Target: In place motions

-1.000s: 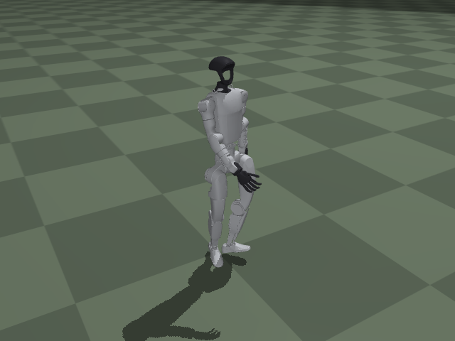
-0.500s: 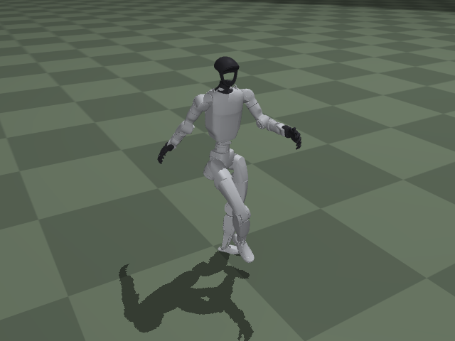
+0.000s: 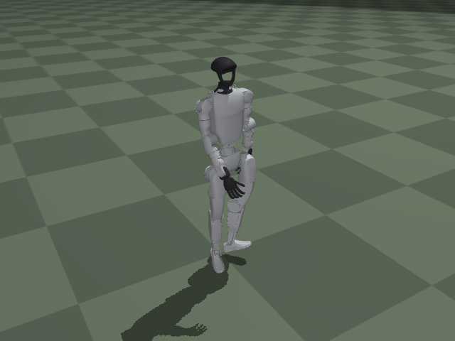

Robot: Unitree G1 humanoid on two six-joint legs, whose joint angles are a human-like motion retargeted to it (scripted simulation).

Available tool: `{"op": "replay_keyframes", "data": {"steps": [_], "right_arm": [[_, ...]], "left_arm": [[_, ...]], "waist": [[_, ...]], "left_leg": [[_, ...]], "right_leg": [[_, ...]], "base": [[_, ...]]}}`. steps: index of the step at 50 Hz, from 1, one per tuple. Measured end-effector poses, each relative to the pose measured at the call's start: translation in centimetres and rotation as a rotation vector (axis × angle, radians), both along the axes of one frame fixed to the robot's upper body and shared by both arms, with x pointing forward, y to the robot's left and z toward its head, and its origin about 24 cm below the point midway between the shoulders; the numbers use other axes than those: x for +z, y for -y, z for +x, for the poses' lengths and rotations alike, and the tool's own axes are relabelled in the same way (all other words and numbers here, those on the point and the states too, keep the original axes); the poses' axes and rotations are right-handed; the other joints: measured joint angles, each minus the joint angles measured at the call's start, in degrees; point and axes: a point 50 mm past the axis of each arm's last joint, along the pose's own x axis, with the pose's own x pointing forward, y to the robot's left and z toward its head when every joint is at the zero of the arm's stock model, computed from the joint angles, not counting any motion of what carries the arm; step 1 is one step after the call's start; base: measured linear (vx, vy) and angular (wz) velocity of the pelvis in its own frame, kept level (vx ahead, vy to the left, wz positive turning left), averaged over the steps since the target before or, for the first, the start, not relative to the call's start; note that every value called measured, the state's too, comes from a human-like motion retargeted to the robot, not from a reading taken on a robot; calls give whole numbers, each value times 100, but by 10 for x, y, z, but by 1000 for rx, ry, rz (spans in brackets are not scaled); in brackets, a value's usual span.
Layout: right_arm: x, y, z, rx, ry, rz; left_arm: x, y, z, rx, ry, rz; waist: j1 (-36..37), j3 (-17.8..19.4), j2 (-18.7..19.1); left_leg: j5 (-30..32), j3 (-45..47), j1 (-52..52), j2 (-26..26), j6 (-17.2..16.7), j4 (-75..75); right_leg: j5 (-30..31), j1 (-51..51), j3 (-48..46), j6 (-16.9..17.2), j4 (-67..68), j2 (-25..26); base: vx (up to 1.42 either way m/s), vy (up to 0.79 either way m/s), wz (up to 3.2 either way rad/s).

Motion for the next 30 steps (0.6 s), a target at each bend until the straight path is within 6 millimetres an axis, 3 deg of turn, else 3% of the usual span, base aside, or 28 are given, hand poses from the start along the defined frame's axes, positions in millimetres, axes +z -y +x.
{"op": "replay_keyframes", "data": {"steps": [3,5,7,12,17,20,22,25,27,30], "right_arm": [[5,2,5,16,66,-39],[-2,9,-9,-8,43,-49],[-16,21,-39,-59,-60,-57],[-46,46,-139,-187,-430,-55],[-47,68,-233,-266,-763,-173],[-39,75,-274,-374,-887,-213],[-36,76,-288,-476,-914,-203],[-34,78,-292,-608,-900,-187],[-36,78,-282,-674,-850,-188],[-45,69,-240,-729,-708,-127]], "left_arm": [[2,6,-15,11,-53,9],[2,6,-22,10,-51,9],[2,3,-28,-6,-43,-4],[3,-11,-32,-9,-26,3],[3,-17,-27,43,22,9],[3,-18,-29,53,49,13],[3,-20,-29,29,64,14],[4,-20,-35,-30,47,16],[5,-14,-45,-42,-18,31],[6,-4,-54,30,-92,23]], "waist": [[-160,101,-5],[-80,76,-25],[79,22,-58],[391,33,-195],[335,97,-186],[323,116,-172],[348,203,-167],[380,324,-123],[443,402,-135],[559,686,-183]], "left_leg": [[53,-39,18,48,27,4],[84,-28,6,61,34,-6],[114,-94,-30,66,36,-1],[202,-223,-61,75,34,29],[259,-291,-31,132,8,55],[284,-251,26,173,-36,82],[313,-266,65,229,-124,194],[540,-340,-65,408,-355,695],[1217,-389,-548,662,-566,1710],[2812,-628,-1851,1453,-779,4205]], "right_leg": [[-30,106,-112,17,-70,13],[-63,142,-166,-34,-131,70],[-99,142,-230,-35,-135,63],[-196,208,-430,-35,-123,19],[-271,299,-479,-49,-137,56],[-295,335,-460,-105,-144,99],[-305,370,-406,-155,-135,129],[-303,384,-335,-235,-120,184],[-266,367,-350,-267,-161,130],[-200,339,-344,-271,-237,28]], "base": [[-5,-6,48],[8,-7,23],[11,-7,35],[3,-11,42],[1,-7,13],[8,-10,-19],[-1,-9,-29],[-6,-8,-37],[-12,-5,-26],[-22,-13,3]]}}
